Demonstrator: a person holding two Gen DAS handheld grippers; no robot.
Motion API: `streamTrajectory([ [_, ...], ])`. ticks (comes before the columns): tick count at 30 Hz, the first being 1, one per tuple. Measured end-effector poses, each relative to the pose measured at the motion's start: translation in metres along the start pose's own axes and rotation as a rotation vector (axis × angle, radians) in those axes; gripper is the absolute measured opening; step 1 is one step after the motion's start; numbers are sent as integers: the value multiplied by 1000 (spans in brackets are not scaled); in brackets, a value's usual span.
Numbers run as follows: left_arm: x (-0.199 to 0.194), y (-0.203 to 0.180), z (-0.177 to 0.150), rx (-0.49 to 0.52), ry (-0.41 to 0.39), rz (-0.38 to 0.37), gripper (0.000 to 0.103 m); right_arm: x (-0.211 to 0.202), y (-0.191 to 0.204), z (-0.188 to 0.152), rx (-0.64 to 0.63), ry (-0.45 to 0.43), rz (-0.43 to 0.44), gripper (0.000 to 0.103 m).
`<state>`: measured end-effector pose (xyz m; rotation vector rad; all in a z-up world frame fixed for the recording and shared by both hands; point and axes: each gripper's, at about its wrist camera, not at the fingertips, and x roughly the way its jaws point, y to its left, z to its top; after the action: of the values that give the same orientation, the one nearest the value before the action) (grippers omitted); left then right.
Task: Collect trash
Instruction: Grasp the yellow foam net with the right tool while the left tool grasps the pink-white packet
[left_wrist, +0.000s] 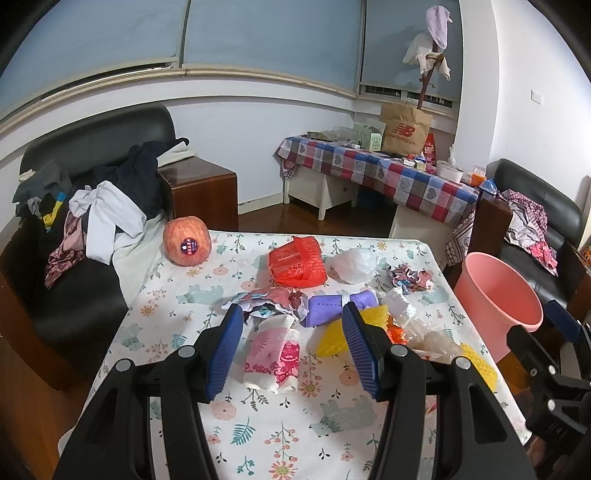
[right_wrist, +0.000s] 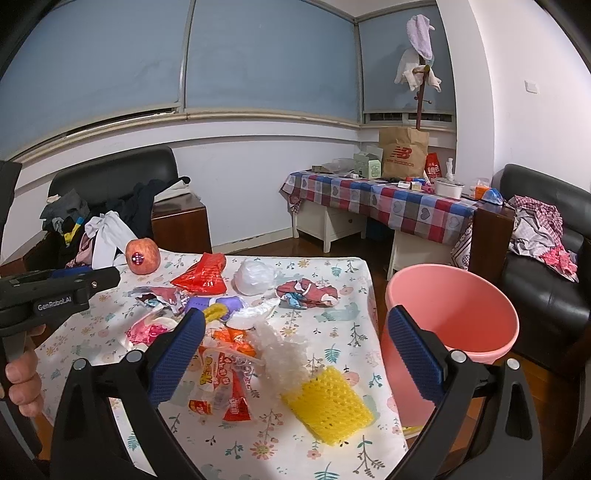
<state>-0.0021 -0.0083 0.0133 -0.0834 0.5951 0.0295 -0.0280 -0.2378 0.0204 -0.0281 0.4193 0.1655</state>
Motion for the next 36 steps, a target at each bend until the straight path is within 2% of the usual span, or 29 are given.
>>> streamTrajectory([
  [7,-5,-1,10,-12,-7,-28,56,-6,-21,0,18,-4,-24,100],
  [13,0,27,5,-30,1,-69,56,-5,-39,-6,56,30,-37,99],
  [18,6,45,-5,-24,21,-69,56,-1,-47,-15,64,72,-28,93],
  [22,14,56,-21,-24,72,-90,55,4,-47,-21,57,98,-10,88],
  [27,30,52,-35,-4,134,-112,56,12,-47,-28,61,138,17,82],
  [32,49,37,-38,18,155,-110,55,20,-46,-35,71,182,49,74],
  [36,70,28,-39,48,191,-79,38,23,-48,-41,75,208,74,70],
])
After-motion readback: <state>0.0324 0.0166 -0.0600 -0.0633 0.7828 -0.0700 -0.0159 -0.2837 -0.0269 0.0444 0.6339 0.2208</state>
